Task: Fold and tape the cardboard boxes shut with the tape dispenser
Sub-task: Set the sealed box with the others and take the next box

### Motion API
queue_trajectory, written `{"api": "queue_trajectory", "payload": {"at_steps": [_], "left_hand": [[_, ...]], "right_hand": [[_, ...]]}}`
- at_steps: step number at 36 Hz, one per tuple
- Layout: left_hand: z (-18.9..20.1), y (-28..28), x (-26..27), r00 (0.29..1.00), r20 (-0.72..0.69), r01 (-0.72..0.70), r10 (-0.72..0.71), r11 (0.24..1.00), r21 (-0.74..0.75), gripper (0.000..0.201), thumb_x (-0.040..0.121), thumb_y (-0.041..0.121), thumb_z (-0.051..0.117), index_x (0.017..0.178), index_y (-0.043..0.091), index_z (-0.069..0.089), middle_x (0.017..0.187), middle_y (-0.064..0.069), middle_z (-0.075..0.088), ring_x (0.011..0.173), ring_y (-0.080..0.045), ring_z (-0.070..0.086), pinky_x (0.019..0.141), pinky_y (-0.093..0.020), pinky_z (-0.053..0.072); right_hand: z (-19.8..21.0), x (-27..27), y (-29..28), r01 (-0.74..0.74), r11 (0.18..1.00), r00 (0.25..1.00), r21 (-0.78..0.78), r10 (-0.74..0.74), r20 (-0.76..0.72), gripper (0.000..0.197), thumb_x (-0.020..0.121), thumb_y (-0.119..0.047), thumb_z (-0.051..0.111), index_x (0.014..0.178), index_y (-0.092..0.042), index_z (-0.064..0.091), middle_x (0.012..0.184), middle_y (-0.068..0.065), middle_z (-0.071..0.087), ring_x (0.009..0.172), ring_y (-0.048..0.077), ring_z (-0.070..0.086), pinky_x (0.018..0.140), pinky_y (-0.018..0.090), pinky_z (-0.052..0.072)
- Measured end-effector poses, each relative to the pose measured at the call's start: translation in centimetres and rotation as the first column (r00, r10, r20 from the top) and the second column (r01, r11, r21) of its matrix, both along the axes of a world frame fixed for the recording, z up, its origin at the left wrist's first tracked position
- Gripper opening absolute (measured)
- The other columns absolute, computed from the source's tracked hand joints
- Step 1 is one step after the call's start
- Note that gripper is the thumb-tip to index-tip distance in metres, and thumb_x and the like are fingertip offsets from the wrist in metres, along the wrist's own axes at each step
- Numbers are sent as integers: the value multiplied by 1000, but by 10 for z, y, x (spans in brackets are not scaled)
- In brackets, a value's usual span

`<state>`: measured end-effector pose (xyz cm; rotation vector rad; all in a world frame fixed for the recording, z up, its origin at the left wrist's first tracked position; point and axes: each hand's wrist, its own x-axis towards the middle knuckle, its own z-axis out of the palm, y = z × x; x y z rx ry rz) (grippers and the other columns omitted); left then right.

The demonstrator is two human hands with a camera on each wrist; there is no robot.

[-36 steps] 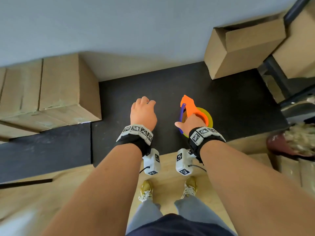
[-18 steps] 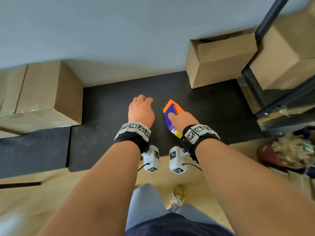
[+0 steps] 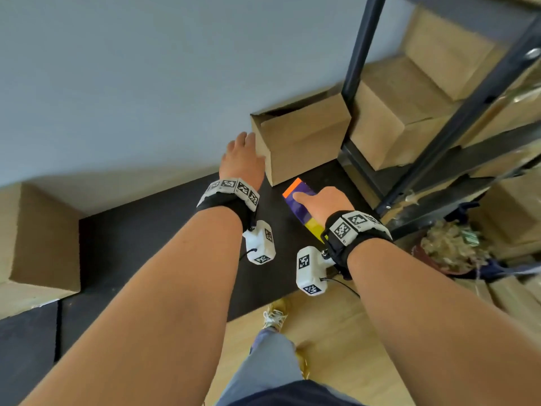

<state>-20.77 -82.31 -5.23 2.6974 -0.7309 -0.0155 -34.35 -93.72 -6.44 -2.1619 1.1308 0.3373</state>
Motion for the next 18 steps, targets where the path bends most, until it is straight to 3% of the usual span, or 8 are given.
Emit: {"api": "queue_trajectory", "payload": {"at_steps": [4,7,10,12,15,18], "left_hand": [[10,-34,33,999,22,43,-43,999,17,64,96,22,46,152,14,16,158,-2,18,145,-24,17,115,-41,23],[9,-57,57,996,33,76,-79,992,97,67,97,29,46,153,15,11,160,0,15,147,-22,11,117,-47,19],[1,-72,76,993,33,109,-117,976,186,65,99,32,44,153,17,10,160,2,14,147,-21,9,117,-50,16],[-5,-78,85,990,11,133,-138,966,220,59,99,34,42,151,18,17,158,1,22,146,-22,15,117,-50,16],[-12,-81,93,983,2,176,-182,955,239,41,98,32,39,137,19,40,143,-3,43,134,-28,35,109,-48,29],[-17,-82,93,977,24,199,-214,940,277,39,100,32,34,134,19,47,142,-5,43,134,-30,33,107,-46,30]], "right_hand": [[0,6,-20,43,999,999,8,-43,-2,51,90,-58,54,103,-9,58,91,7,58,80,24,56,72,33,44],[0,11,-32,76,997,997,22,-76,-2,46,89,-58,54,89,-12,53,78,4,54,74,22,54,69,33,42],[-3,18,-42,111,993,994,48,-111,-3,45,90,-58,53,81,-13,53,78,4,56,68,19,53,67,32,42],[-4,21,-46,130,990,991,59,-130,-5,46,89,-59,53,85,-14,54,78,4,56,68,18,53,67,32,42],[-5,26,-50,152,986,988,63,-152,-1,47,88,-61,53,89,-13,56,79,4,57,68,18,54,65,32,42],[-5,28,-54,161,985,987,68,-162,-2,49,88,-61,52,90,-13,57,78,4,56,68,18,53,64,32,41]]}}
